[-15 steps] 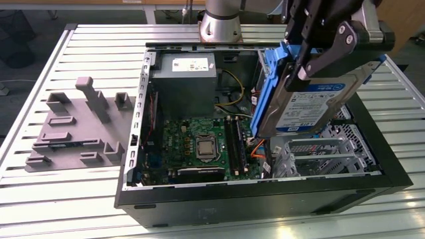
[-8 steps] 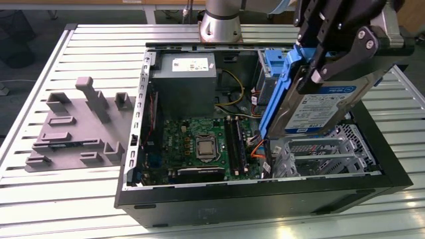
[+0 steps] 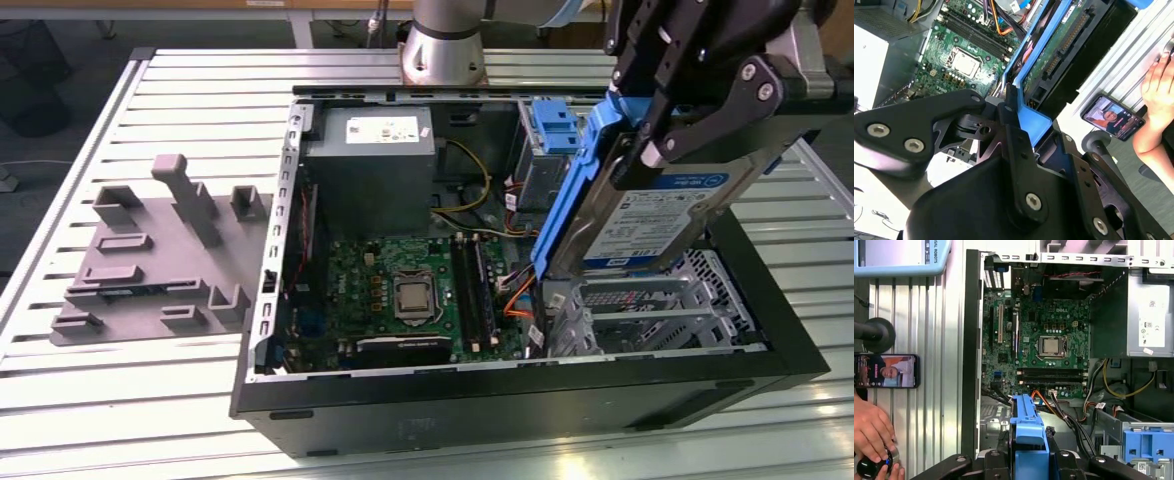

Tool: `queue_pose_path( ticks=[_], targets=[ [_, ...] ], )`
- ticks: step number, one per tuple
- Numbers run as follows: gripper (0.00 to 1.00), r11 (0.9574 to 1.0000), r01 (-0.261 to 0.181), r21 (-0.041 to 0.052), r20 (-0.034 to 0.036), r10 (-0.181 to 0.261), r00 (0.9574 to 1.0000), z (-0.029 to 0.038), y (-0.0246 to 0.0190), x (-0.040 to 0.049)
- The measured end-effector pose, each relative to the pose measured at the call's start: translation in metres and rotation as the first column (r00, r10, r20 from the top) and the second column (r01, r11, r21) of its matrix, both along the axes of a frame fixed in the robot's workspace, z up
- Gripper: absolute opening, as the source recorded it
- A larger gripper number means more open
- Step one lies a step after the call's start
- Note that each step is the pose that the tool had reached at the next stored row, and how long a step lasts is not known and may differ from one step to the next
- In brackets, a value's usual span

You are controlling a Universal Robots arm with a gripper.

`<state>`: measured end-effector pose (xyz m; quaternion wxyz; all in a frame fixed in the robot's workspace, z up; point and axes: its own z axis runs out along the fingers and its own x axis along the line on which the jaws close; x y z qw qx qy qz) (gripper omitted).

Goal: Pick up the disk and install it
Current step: 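Insert the disk into the insertion slot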

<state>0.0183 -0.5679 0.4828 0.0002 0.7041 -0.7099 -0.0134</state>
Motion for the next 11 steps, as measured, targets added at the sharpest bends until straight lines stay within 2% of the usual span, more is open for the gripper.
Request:
queue_pose_path(
  ticks=[3,8,11],
  targets=[
    [0.36,1.0,0.0,0.0004,0.0,0.0,1.0,-0.0004,-0.0005,0.0039],
    [0.36,1.0,0.0,0.0007,-0.0002,0.0,1.0,-0.0026,-0.0012,0.019],
    [0.36,1.0,0.0,0.0008,-0.0003,0.0,1.0,-0.0047,-0.0013,0.0247]
  ],
)
